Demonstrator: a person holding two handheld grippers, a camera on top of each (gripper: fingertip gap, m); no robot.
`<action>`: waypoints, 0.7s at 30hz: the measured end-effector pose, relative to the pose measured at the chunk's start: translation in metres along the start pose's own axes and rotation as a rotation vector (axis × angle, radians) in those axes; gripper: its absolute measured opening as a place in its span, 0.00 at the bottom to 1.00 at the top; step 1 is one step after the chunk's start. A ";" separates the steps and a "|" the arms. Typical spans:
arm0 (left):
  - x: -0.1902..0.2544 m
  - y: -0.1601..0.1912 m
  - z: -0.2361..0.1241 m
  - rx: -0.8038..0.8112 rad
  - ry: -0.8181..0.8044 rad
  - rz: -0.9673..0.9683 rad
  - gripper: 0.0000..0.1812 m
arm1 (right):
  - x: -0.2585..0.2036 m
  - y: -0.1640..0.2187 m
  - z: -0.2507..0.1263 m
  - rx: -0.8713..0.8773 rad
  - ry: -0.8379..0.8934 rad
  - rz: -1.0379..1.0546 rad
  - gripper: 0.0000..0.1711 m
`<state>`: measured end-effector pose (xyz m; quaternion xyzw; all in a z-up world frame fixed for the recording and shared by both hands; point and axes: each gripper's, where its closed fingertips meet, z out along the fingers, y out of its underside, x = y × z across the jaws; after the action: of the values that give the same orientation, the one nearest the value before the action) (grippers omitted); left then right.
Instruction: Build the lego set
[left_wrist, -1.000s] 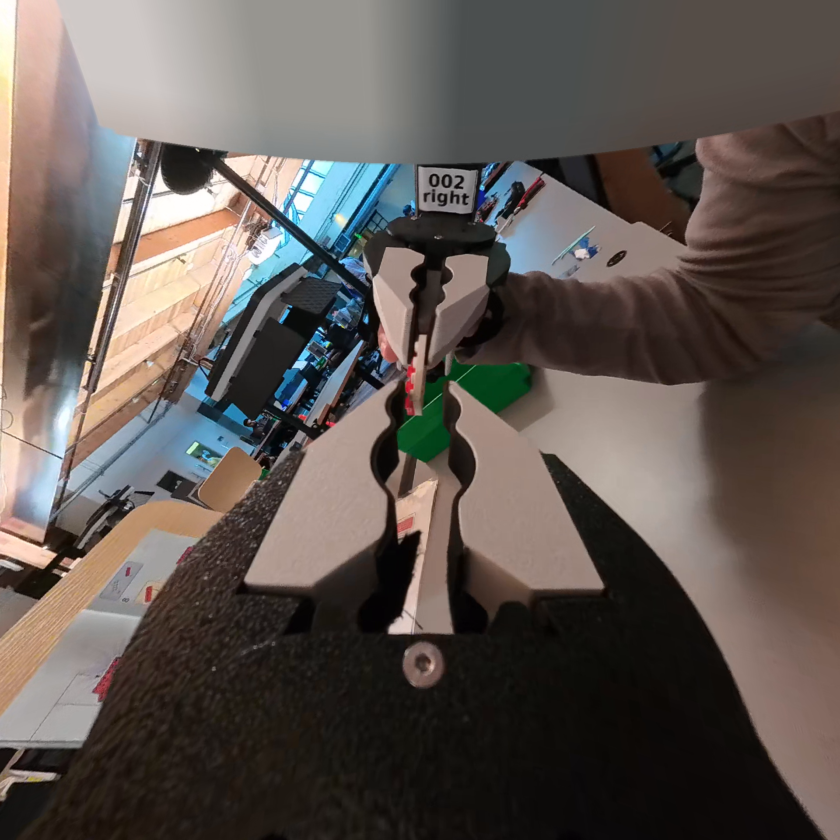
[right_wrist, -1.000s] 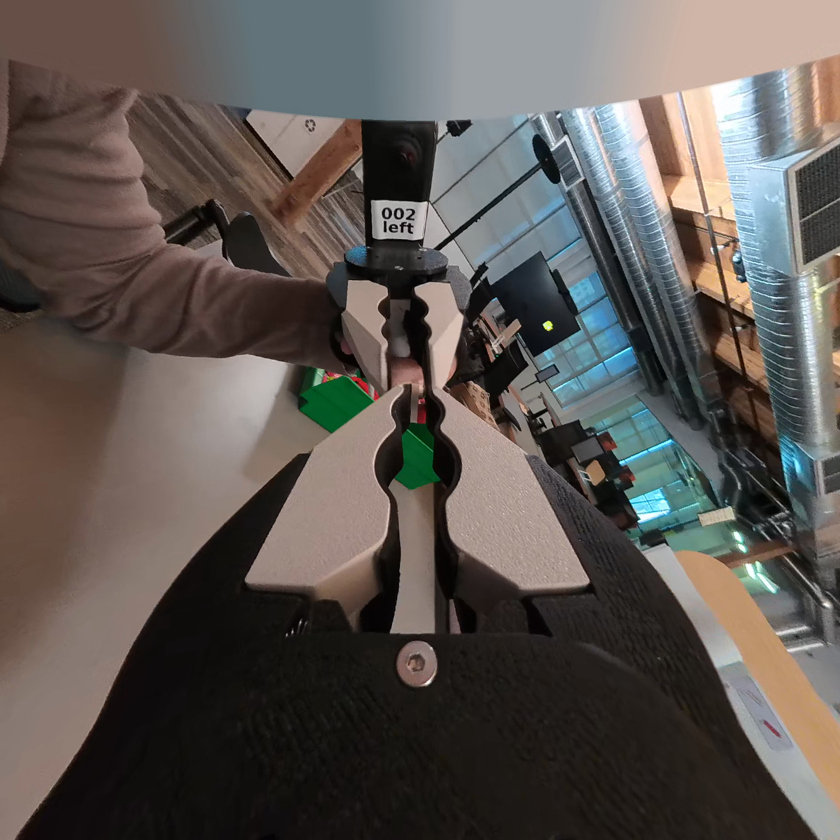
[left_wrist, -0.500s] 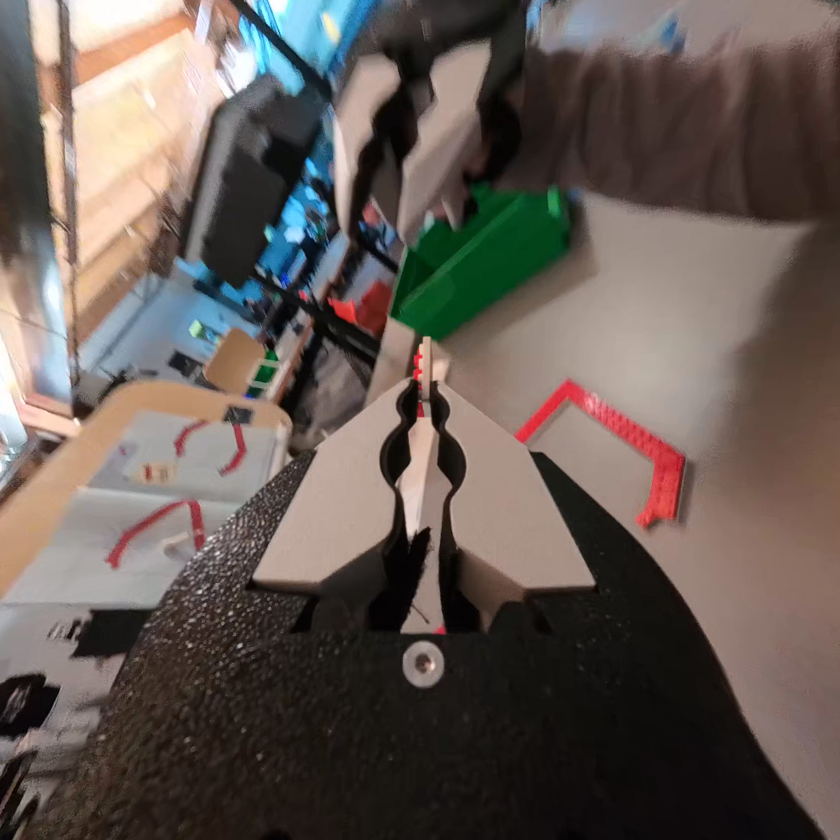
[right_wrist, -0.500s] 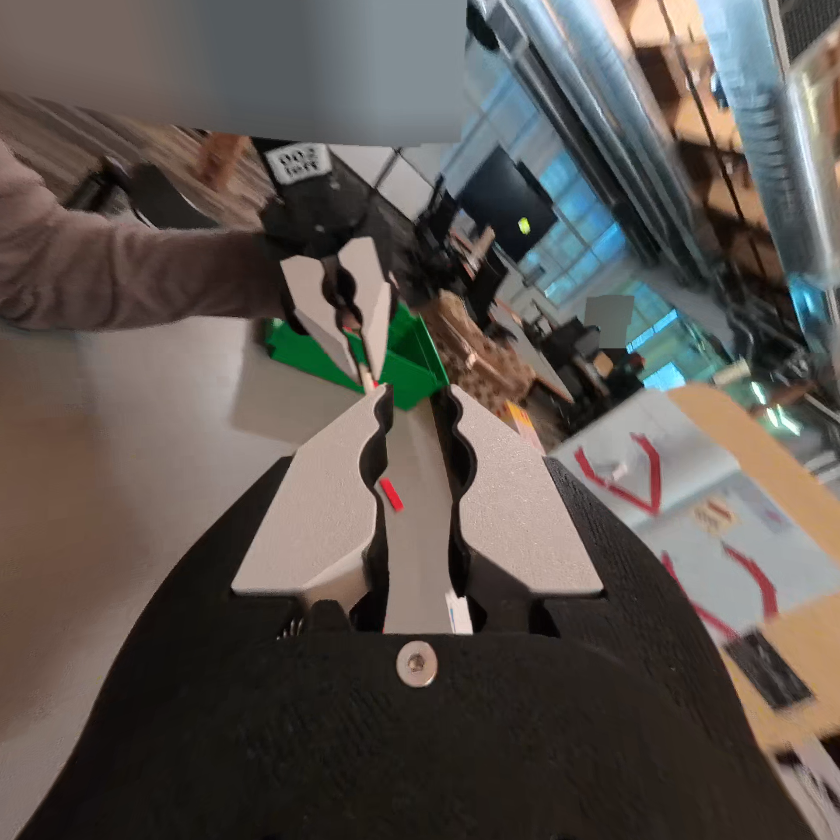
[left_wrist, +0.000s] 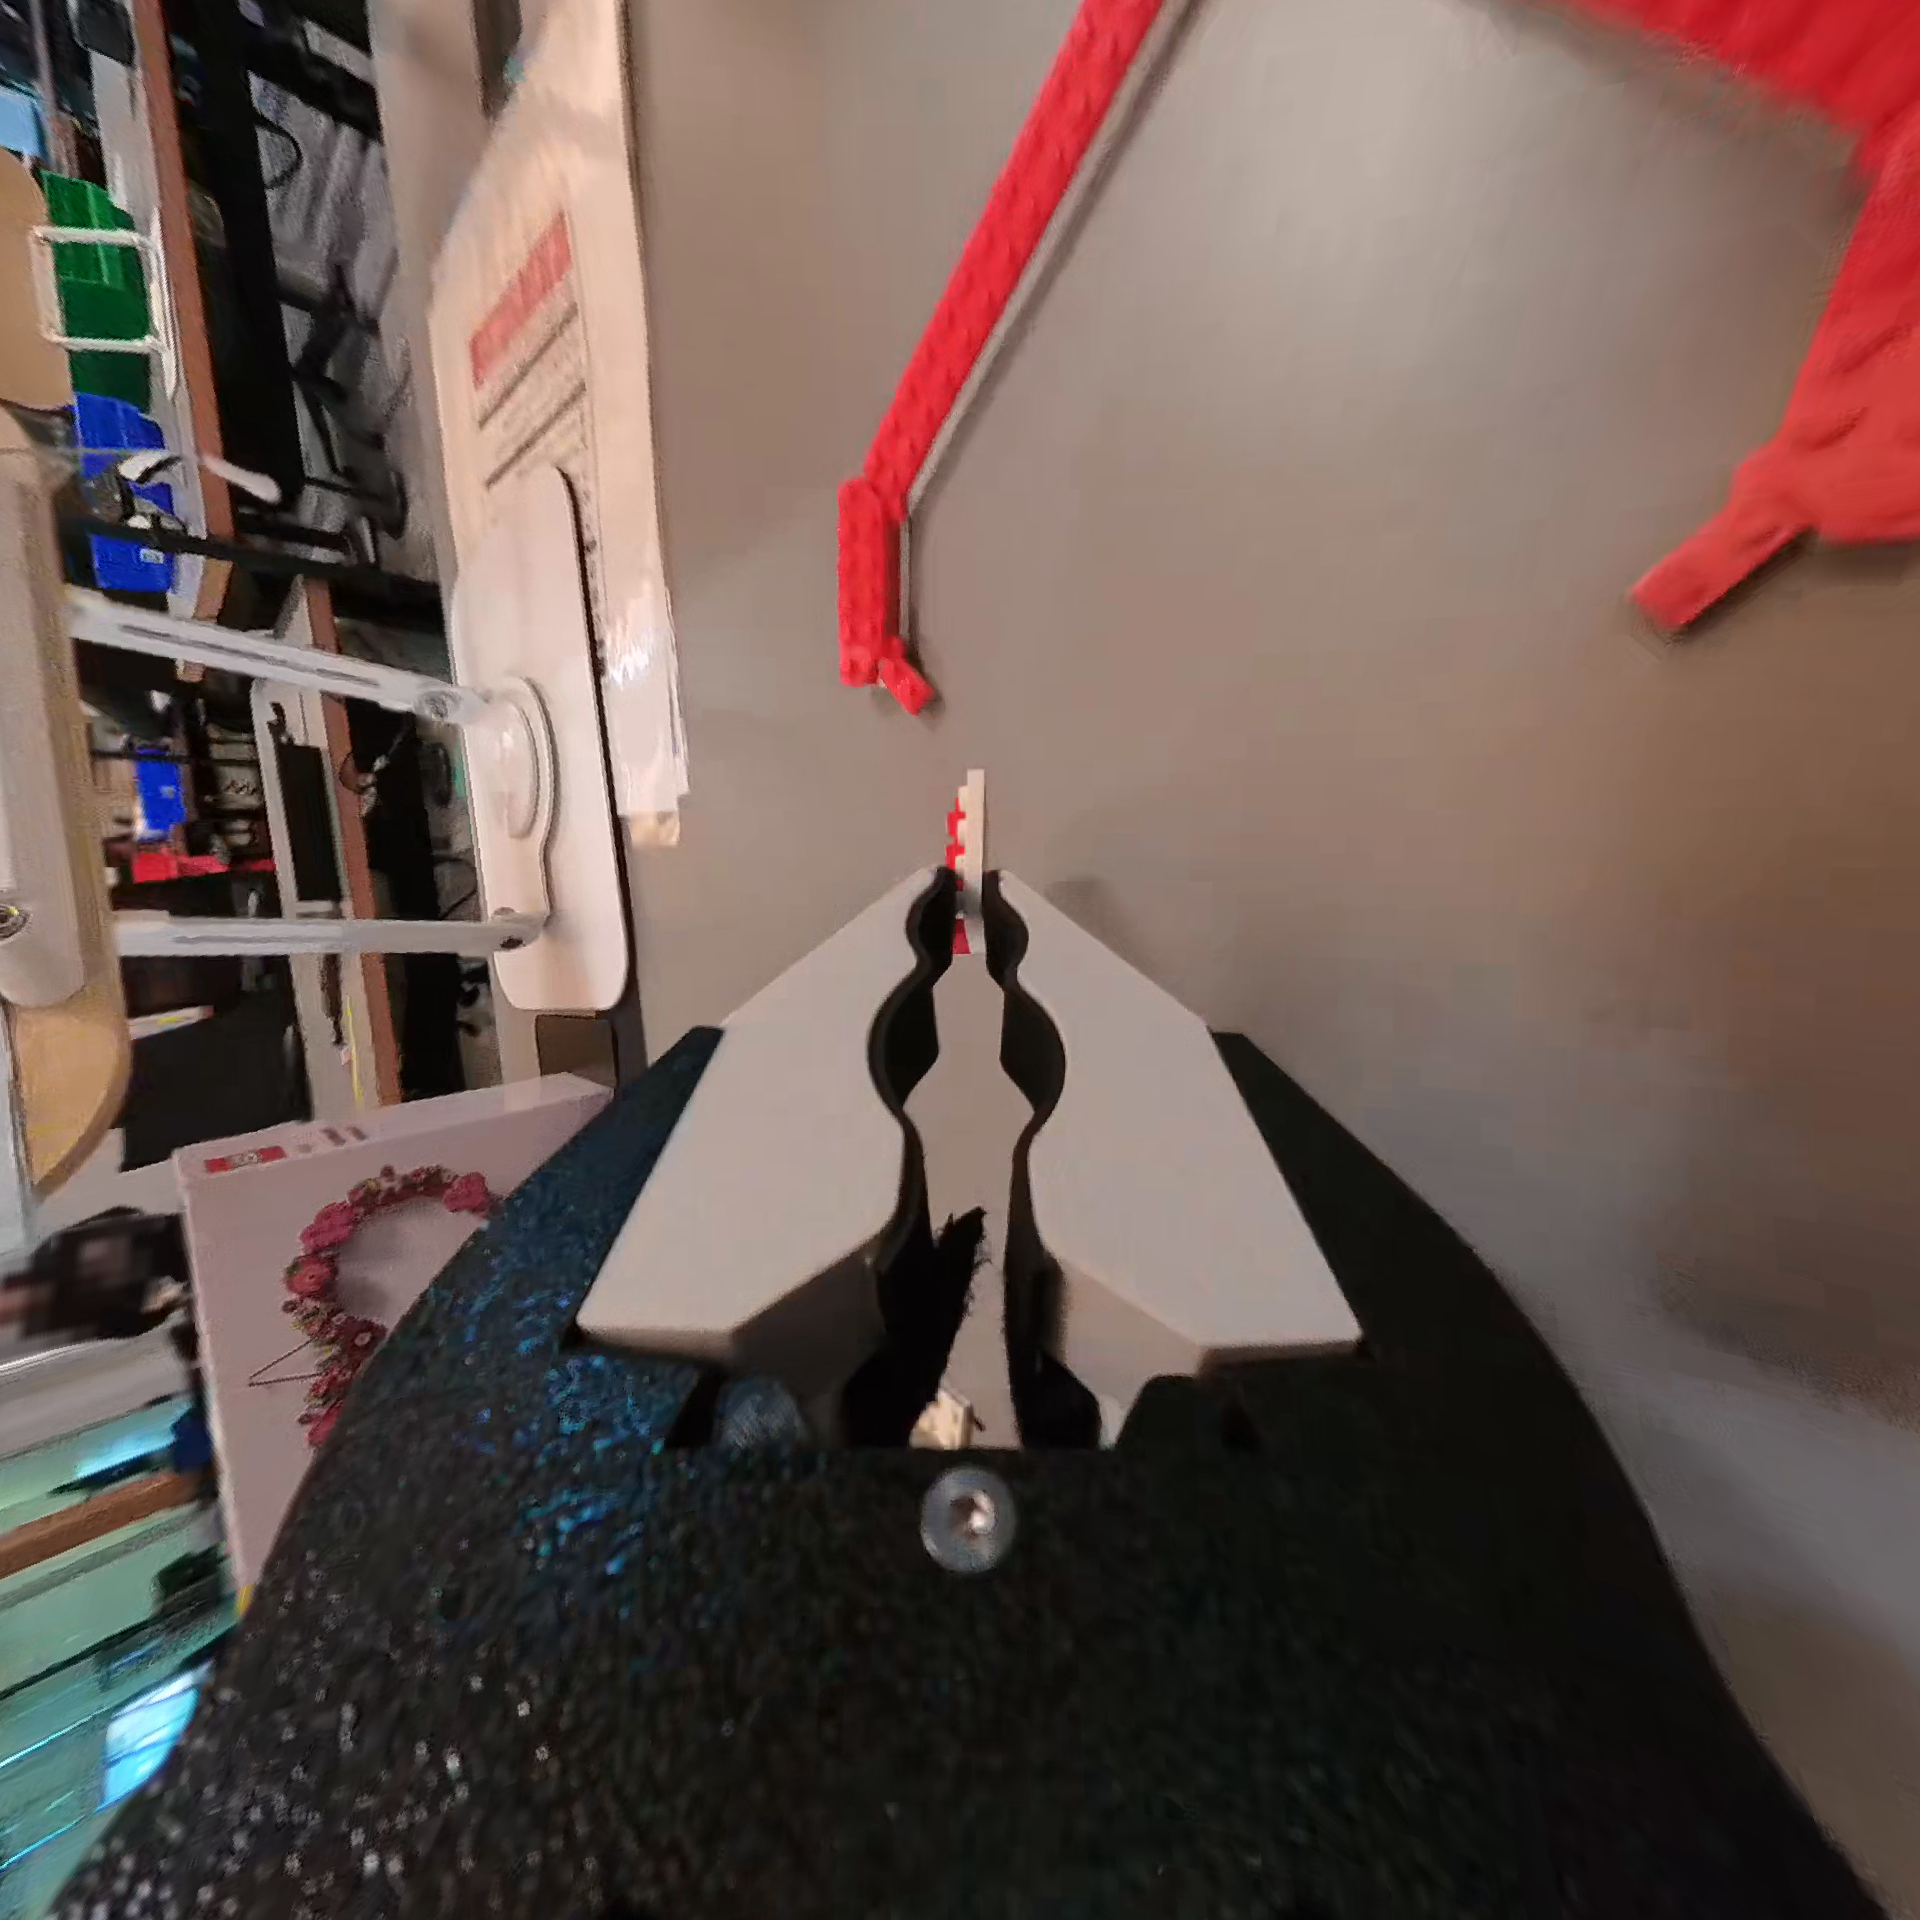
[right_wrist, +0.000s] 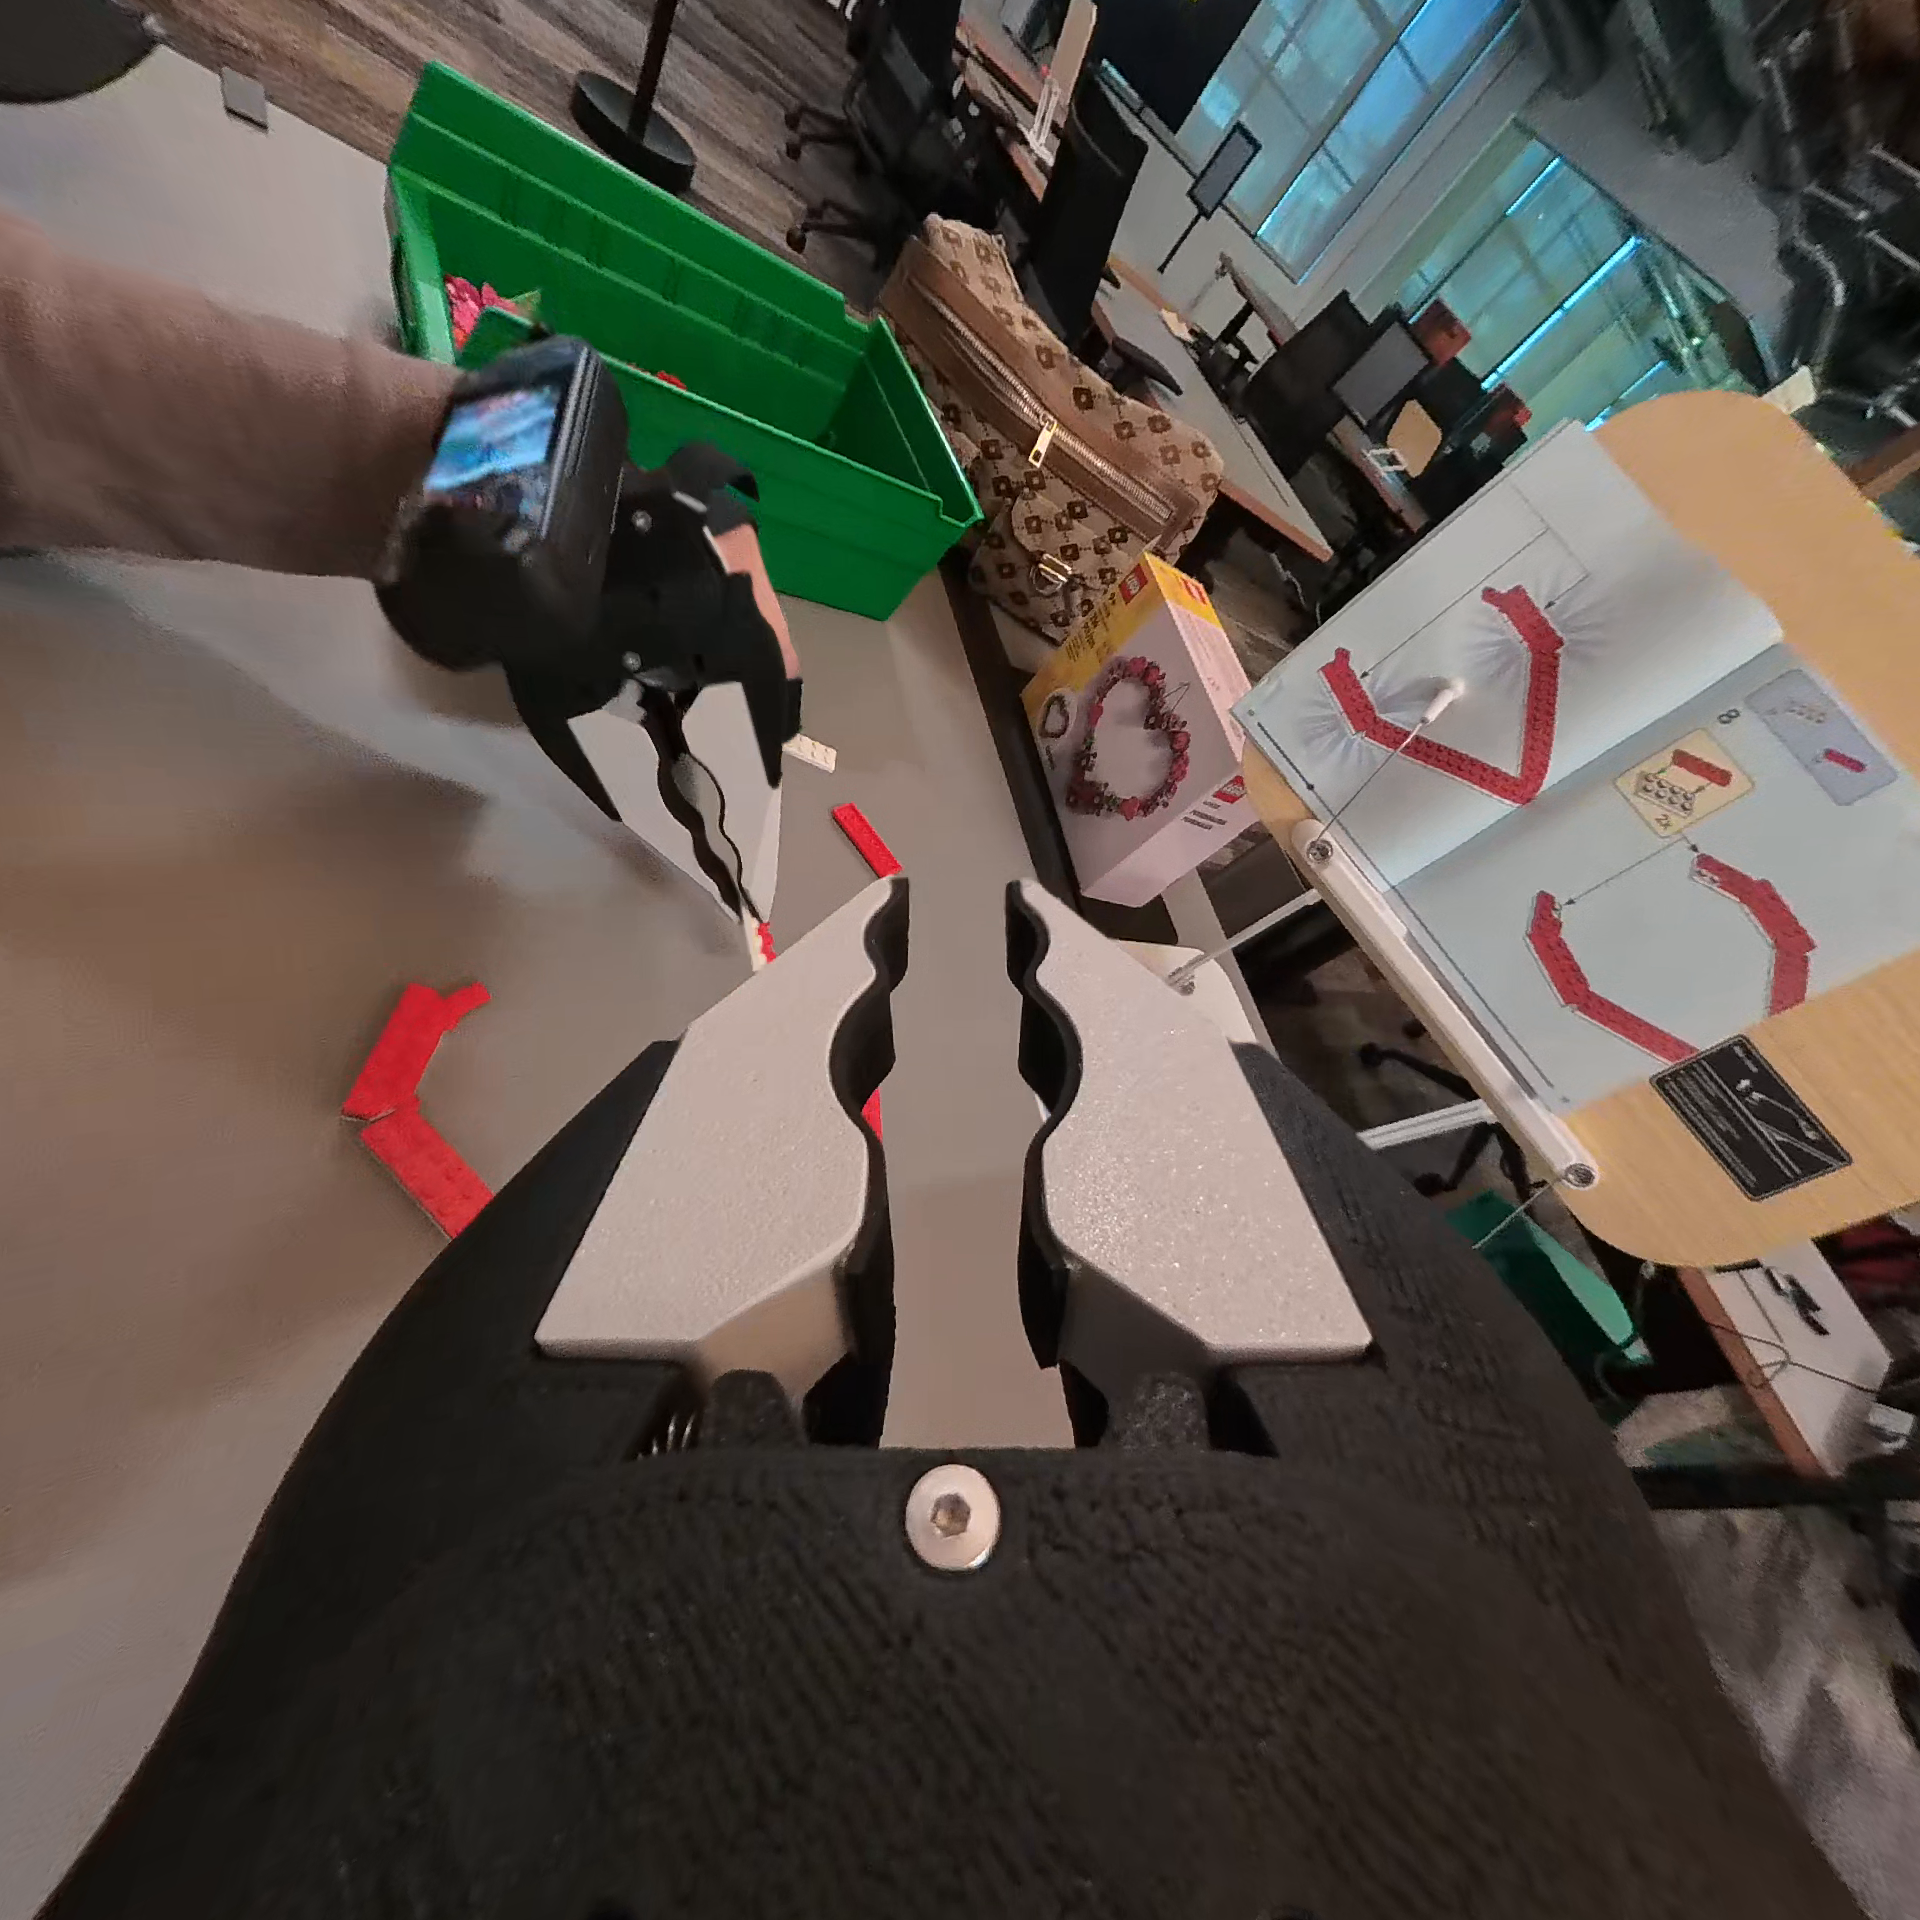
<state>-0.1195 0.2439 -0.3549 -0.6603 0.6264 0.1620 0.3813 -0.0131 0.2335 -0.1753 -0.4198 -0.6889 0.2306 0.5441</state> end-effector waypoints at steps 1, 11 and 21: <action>0.002 0.006 0.004 -0.028 -0.006 0.025 0.02 | 0.000 0.001 0.001 -0.003 -0.001 0.002 0.10; 0.012 0.019 0.015 -0.064 0.016 0.055 0.04 | -0.002 0.004 0.006 -0.016 -0.018 0.017 0.10; -0.009 -0.009 -0.017 0.258 0.106 -0.420 0.18 | 0.000 0.007 0.002 -0.017 -0.016 0.043 0.10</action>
<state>-0.1171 0.2373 -0.3351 -0.7293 0.5101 -0.0370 0.4546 -0.0129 0.2375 -0.1811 -0.4372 -0.6859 0.2397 0.5301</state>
